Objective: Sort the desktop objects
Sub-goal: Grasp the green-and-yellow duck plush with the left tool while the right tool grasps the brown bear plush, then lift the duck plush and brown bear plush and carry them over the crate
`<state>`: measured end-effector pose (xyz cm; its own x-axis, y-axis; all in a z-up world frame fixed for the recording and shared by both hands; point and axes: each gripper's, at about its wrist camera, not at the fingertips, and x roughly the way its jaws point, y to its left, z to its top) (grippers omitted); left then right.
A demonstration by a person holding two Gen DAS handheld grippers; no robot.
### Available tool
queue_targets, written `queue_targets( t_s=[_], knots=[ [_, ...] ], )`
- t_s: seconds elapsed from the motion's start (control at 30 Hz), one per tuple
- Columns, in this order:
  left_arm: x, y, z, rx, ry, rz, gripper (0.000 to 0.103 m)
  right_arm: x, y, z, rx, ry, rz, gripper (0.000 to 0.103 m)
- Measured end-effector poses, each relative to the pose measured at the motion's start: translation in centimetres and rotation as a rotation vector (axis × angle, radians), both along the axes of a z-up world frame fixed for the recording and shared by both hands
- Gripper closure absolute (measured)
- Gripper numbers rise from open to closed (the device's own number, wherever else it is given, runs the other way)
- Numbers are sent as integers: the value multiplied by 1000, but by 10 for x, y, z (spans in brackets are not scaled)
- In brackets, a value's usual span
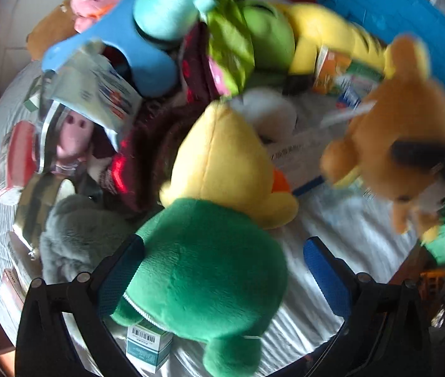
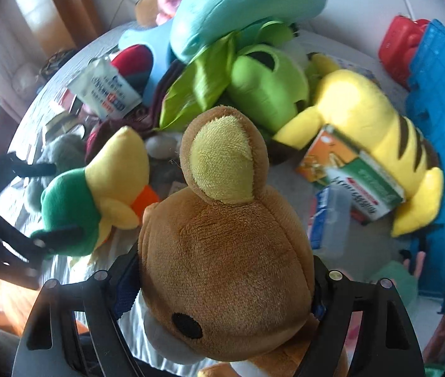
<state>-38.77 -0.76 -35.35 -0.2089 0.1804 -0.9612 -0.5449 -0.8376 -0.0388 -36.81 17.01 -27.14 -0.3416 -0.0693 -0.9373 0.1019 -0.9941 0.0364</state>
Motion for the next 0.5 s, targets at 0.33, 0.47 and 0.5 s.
queue_targets(
  t_s=[0.33, 0.47, 0.5],
  knots=[
    [-10, 1, -31, -165, 33, 25, 15, 20, 24, 14, 3, 16, -65, 20],
    [-10, -9, -19, -115, 15, 63, 27, 27, 26, 18, 5, 29, -87, 20],
    [-9, -11, -14, -105, 15, 67, 28, 29, 26, 21, 4, 36, -90, 20]
  ],
)
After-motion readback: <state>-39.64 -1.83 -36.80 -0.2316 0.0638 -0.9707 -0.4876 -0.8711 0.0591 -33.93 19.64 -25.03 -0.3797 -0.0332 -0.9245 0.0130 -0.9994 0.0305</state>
